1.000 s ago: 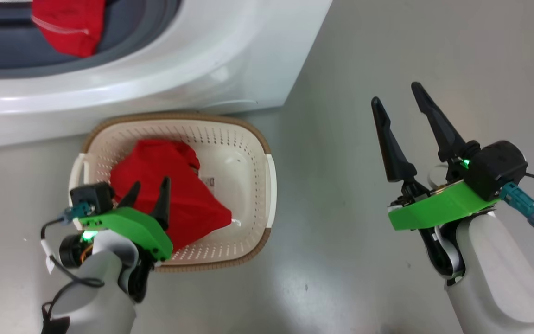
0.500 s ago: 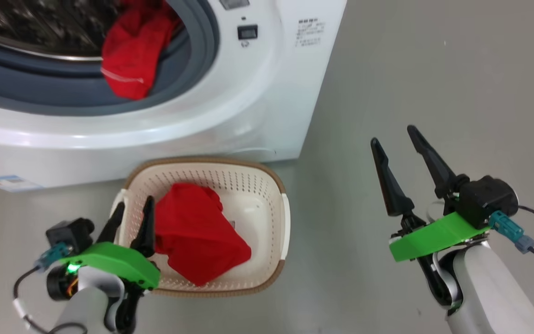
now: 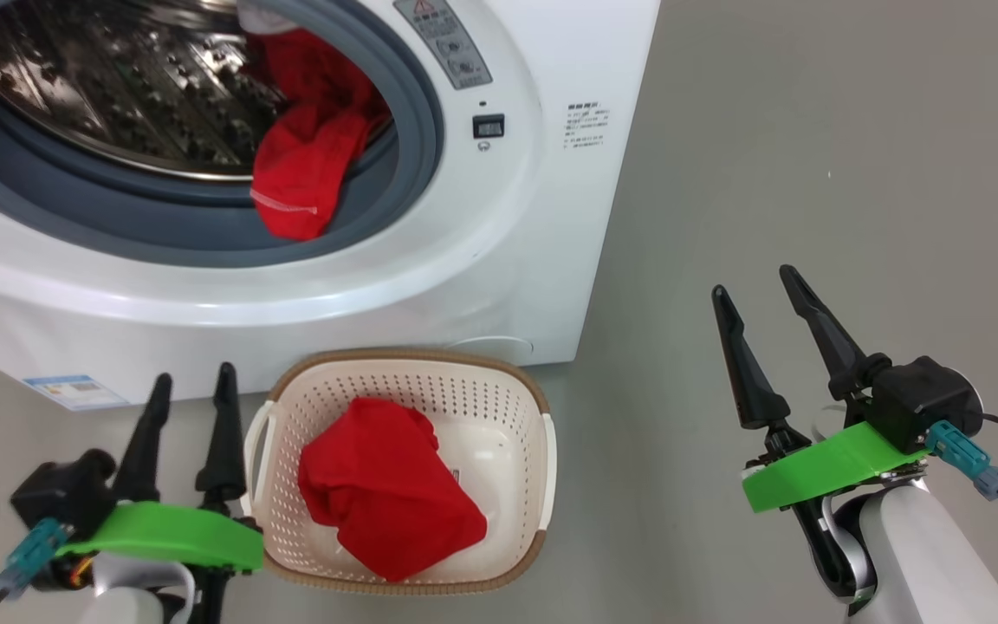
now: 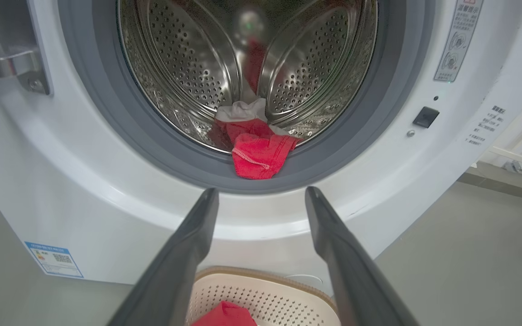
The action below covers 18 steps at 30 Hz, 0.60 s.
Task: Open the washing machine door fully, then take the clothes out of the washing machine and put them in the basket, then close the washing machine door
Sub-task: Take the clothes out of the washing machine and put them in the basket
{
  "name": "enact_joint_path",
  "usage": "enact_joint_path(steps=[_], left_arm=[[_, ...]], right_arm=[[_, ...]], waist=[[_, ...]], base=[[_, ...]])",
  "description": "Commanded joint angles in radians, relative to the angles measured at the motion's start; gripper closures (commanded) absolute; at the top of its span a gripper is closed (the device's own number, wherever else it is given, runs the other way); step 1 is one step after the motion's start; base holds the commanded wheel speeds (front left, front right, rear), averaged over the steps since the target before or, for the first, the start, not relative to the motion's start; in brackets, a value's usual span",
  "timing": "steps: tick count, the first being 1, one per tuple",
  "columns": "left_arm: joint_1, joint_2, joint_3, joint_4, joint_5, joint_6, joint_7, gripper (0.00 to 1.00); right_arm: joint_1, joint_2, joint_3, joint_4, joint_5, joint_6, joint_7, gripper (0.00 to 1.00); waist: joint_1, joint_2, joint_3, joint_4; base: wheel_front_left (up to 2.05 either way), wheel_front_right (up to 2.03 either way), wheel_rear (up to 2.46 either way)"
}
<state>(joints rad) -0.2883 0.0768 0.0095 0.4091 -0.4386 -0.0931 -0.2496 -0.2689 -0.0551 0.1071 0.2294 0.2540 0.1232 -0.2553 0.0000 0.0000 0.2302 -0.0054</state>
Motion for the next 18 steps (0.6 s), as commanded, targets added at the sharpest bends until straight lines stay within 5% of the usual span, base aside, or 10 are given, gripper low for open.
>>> enact_joint_path(steps=[1,18], left_arm=[[0.025,0.015,0.05,-0.066,0.028,0.001,-0.012,0.0],[0.229,-0.012,0.125,-0.341,0.175,-0.027,-0.012,0.0]], right_arm=[[0.01,0.005,0.012,-0.032,-0.002,0.008,-0.006,0.0],[0.112,0.005,-0.046,-0.09,0.021,0.008,-0.006,0.0]], waist=[[0.0,0.0,-0.026,0.001],[0.0,0.0,-0.141,-0.022]], base=[[0.0,0.0,0.0],[0.0,0.0,0.0]])
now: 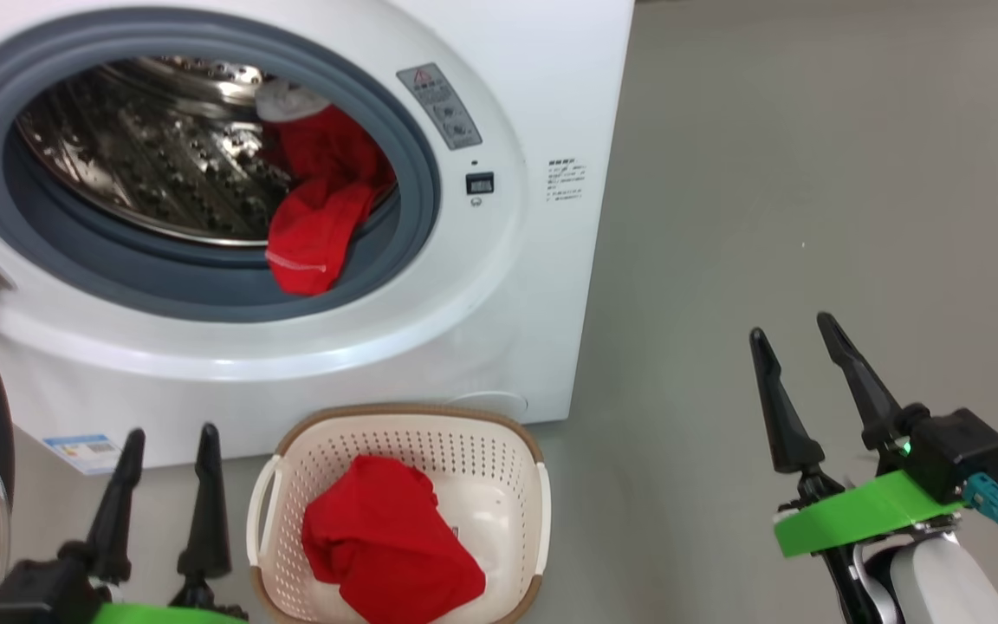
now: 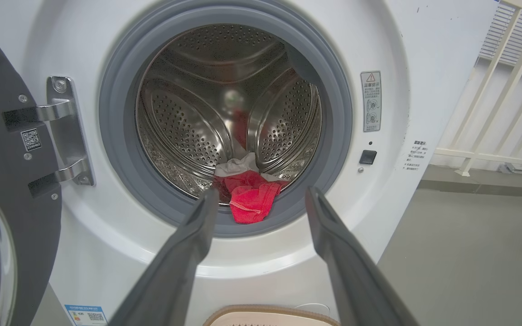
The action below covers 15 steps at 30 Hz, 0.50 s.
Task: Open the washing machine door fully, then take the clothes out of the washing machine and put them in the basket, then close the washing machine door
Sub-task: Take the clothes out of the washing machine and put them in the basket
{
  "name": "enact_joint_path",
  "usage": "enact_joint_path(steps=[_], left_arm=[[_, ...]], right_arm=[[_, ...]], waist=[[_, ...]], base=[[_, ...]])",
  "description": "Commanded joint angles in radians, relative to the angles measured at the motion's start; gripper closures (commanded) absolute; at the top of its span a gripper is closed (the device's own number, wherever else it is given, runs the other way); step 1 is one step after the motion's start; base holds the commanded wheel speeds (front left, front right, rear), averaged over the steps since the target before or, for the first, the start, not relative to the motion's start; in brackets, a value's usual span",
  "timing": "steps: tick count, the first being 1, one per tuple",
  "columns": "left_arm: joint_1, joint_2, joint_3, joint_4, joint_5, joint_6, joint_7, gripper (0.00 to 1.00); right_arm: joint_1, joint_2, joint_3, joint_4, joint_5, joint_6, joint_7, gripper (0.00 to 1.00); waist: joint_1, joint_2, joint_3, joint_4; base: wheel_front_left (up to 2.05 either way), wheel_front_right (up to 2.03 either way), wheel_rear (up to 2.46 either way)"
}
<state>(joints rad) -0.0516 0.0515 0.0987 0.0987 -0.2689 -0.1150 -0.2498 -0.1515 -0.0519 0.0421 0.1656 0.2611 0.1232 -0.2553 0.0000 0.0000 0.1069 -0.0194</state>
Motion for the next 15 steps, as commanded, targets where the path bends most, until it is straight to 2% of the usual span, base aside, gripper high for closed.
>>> enact_joint_path(steps=[1,4,15], left_arm=[[0.002,0.013,0.037,-0.032,0.012,-0.007,-0.012,0.0],[0.03,0.023,0.025,-0.037,0.057,-0.01,-0.012,0.0],[0.081,0.01,0.054,-0.047,0.066,-0.014,-0.012,0.0]], right_arm=[[0.002,0.002,0.014,-0.027,0.016,0.008,-0.006,0.0],[0.025,0.002,0.005,-0.025,0.019,0.008,-0.006,0.0],[0.064,0.002,-0.001,-0.035,0.008,0.008,-0.006,0.0]], waist=[[0.0,0.0,-0.027,-0.009],[0.0,0.0,-0.051,-0.012],[0.0,0.0,-0.081,-0.023]], base=[[0.0,0.0,0.0],[0.0,0.0,0.0],[0.0,0.0,0.0]])
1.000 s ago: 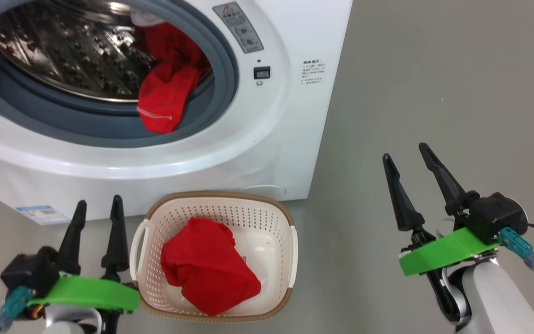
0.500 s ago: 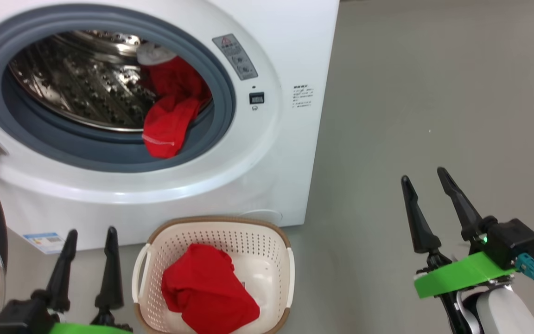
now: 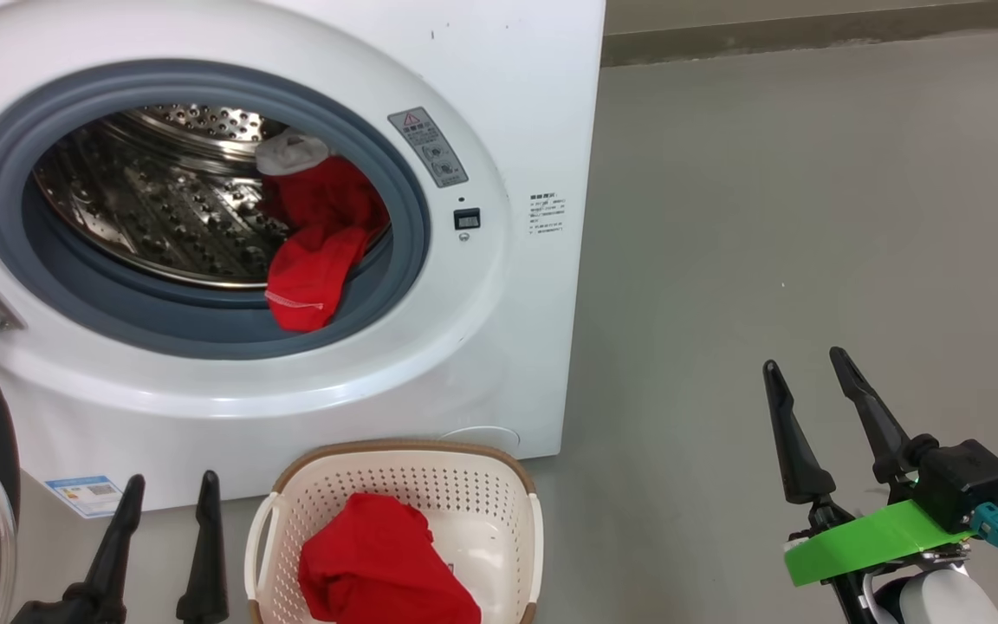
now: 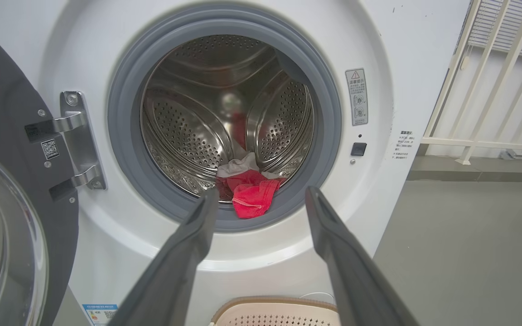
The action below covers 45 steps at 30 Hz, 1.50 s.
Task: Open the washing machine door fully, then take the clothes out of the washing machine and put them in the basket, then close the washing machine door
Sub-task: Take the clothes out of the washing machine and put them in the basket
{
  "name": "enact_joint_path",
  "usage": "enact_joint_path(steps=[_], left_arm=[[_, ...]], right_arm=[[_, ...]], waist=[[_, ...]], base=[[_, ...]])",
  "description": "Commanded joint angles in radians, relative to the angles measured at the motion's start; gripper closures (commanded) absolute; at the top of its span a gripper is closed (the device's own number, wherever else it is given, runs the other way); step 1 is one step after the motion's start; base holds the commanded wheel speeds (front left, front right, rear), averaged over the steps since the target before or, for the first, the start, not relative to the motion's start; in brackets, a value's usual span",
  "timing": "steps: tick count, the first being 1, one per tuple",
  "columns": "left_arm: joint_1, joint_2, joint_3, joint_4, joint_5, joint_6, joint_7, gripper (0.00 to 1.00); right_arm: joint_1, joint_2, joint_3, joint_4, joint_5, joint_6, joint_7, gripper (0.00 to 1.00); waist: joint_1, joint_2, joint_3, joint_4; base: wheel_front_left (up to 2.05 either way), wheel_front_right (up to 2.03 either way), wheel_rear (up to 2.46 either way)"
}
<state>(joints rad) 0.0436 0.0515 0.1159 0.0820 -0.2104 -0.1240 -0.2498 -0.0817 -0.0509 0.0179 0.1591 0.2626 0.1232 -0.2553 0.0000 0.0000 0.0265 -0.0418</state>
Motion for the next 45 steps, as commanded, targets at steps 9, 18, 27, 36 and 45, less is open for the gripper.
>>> enact_joint_path(steps=[9,18,27,36,45], left_arm=[[-0.018,0.006,0.044,-0.01,0.02,-0.006,-0.012,0.0],[-0.022,0.004,0.038,-0.002,0.029,-0.006,-0.012,0.0],[-0.029,0.009,0.035,0.005,0.03,-0.007,-0.012,0.0],[-0.134,0.03,0.003,0.065,0.017,-0.007,-0.012,0.0],[-0.32,0.077,-0.036,0.156,-0.016,-0.007,-0.012,0.0]], right_arm=[[0.001,0.001,0.027,-0.028,0.007,0.008,-0.006,0.0],[0.0,0.001,0.034,-0.022,0.009,0.008,-0.006,0.0],[-0.005,0.001,0.044,-0.021,0.013,0.008,-0.006,0.0],[-0.034,0.001,0.05,-0.023,0.012,0.008,-0.006,0.0],[-0.088,0.001,0.062,-0.037,0.003,0.008,-0.006,0.0]], waist=[[0.0,0.0,-0.006,-0.003],[0.0,0.0,-0.011,0.0],[0.0,0.0,0.007,0.006],[0.0,0.0,0.074,0.022],[0.0,0.0,0.184,0.027]], base=[[0.0,0.0,0.0],[0.0,0.0,0.0],[0.0,0.0,0.0],[0.0,0.0,0.0],[0.0,0.0,0.0]])
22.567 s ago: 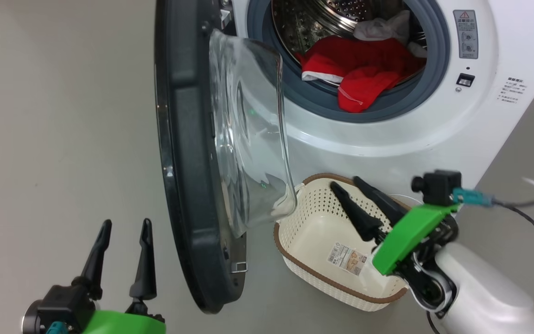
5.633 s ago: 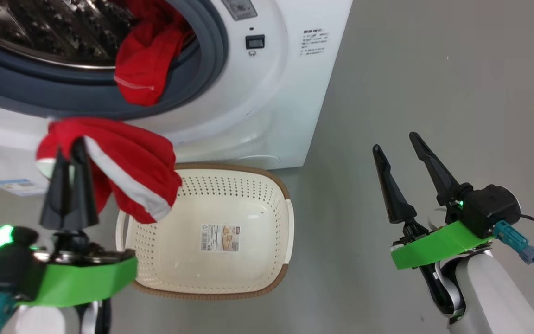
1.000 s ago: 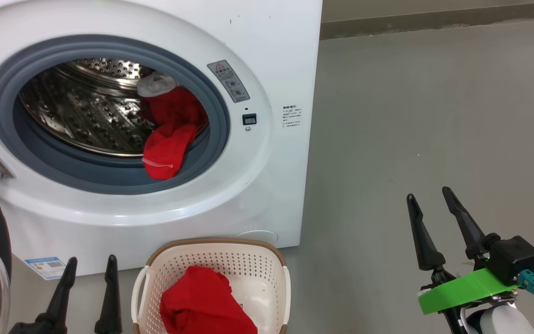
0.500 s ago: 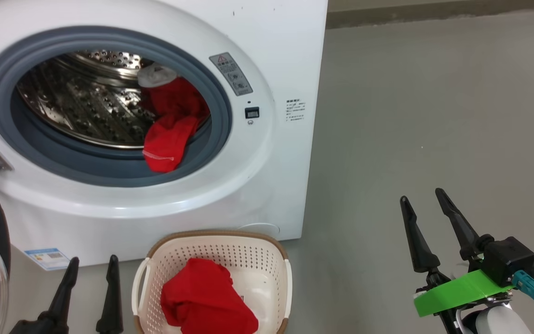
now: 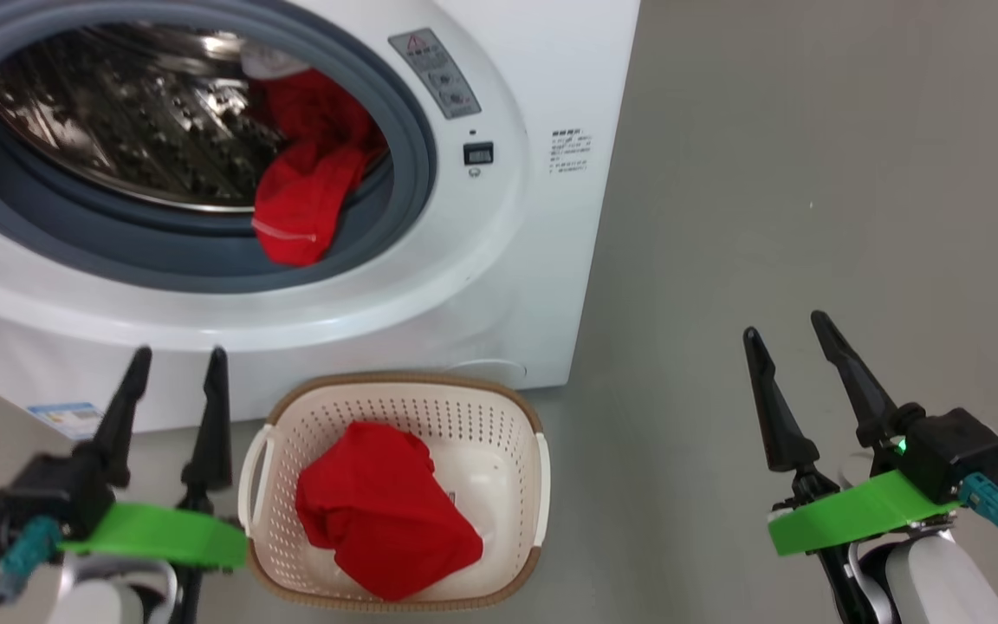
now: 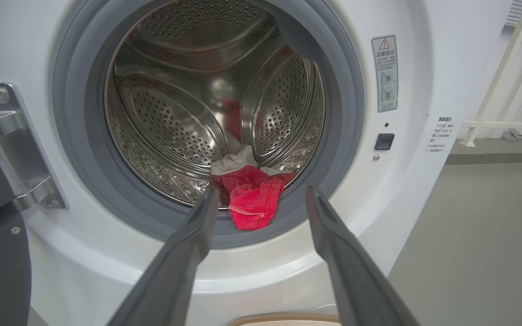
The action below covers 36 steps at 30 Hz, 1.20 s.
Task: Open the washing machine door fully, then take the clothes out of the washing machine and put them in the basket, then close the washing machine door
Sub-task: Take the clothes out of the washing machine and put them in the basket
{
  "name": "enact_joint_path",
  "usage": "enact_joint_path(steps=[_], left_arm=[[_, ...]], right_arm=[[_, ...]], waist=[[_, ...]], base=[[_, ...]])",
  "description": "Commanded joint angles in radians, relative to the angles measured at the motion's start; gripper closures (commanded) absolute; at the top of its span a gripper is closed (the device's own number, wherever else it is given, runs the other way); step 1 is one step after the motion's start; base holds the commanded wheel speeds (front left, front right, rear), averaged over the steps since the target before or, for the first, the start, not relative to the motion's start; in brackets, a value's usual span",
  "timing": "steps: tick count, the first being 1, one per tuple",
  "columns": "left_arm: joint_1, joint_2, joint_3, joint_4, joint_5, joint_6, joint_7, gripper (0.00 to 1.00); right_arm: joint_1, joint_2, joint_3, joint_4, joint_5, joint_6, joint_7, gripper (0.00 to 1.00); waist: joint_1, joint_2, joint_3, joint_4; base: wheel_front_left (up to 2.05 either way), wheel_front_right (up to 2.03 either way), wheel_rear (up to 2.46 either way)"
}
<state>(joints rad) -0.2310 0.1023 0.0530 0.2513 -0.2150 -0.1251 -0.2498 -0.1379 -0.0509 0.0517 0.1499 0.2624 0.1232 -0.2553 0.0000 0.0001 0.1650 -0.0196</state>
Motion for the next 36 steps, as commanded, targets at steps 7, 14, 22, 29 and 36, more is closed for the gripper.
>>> enact_joint_path(steps=[7,14,22,29,36], left_arm=[[-0.231,0.051,0.004,0.121,-0.083,-0.006,-0.012,0.0],[-0.442,0.086,-0.022,0.275,-0.092,-0.006,-0.012,0.0],[-0.635,0.112,-0.074,0.443,-0.121,-0.006,-0.009,0.0],[-0.805,0.131,-0.09,0.615,-0.181,-0.006,0.007,0.0],[-0.918,0.166,-0.106,0.766,-0.181,0.003,0.041,0.0]], right_arm=[[-0.088,0.001,0.03,-0.041,-0.009,0.008,-0.006,0.0],[-0.143,0.001,0.044,-0.056,-0.019,0.008,-0.006,0.0],[-0.188,0.001,0.054,-0.065,-0.036,0.008,-0.006,0.0],[-0.218,0.001,0.077,-0.067,-0.034,0.008,-0.006,0.0],[-0.229,0.001,0.097,-0.068,-0.021,0.008,-0.006,0.0]], waist=[[0.0,-0.0001,0.151,-0.002],[0.0,-0.0001,0.262,-0.02],[0.0,-0.0001,0.351,-0.033],[0.0,-0.0001,0.403,-0.062],[0.0,-0.0001,0.436,-0.095]], base=[[0.0,0.0,0.0],[0.0,0.0,0.0],[0.0,0.0,0.0],[0.0,0.0,0.0],[0.0,0.0,0.0]])
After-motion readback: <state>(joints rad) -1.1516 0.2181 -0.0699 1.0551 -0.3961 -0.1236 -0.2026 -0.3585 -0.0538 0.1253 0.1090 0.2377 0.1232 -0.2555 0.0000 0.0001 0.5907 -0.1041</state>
